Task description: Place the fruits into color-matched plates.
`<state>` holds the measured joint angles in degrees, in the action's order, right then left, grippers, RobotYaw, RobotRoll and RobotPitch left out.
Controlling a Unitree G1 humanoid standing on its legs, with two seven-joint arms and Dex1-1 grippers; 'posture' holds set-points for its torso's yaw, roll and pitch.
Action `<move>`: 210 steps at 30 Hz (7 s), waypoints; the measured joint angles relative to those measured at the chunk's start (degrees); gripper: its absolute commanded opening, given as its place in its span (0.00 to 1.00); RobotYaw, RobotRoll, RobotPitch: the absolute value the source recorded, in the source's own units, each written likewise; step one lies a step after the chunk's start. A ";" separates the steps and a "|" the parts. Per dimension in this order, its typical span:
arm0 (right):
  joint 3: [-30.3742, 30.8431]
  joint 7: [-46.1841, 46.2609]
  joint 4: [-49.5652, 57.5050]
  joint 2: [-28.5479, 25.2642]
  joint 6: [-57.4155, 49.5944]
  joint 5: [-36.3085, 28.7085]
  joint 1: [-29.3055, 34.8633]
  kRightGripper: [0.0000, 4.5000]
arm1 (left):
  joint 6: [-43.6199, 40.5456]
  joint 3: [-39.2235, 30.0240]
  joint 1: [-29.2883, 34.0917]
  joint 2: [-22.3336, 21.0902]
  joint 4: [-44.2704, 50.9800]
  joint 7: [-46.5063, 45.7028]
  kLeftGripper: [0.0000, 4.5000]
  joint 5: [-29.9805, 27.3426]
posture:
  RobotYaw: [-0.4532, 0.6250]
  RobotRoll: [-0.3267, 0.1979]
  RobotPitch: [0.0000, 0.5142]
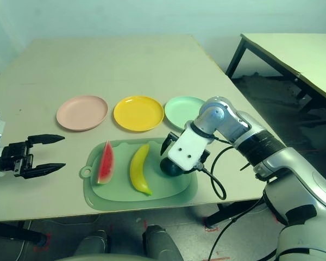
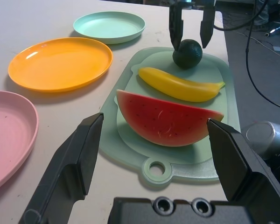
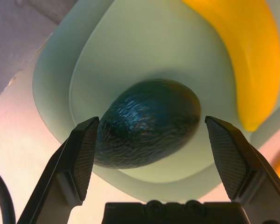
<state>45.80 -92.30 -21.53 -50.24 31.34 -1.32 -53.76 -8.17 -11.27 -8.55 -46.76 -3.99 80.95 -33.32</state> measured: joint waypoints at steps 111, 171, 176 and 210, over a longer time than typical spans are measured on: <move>7.02 -0.04 22.91 0.28 4.09 1.21 -8.11 1.00 | 2.46 0.91 0.05 0.60 -2.64 -0.11 1.00 1.96 | 0.39 0.62 0.13; 6.89 -0.07 3.07 1.57 12.23 8.24 -4.21 0.69 | 1.64 -0.02 -0.48 -0.69 -2.93 -0.72 1.00 1.74 | 0.37 0.62 0.13; 4.65 -0.06 -8.49 2.44 12.00 8.20 -11.33 0.69 | 1.64 -0.10 -1.17 -0.69 -3.36 -1.02 1.00 1.76 | 0.37 0.62 0.13; -6.77 43.58 -57.63 15.71 -13.14 37.56 -21.88 0.69 | 1.96 -3.37 3.12 0.07 -0.71 -5.97 1.00 1.40 | 0.41 0.62 0.13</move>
<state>39.03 -48.72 -79.16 -34.53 18.19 36.25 -75.64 -6.21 -14.64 -5.43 -46.68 -4.70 74.98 -31.92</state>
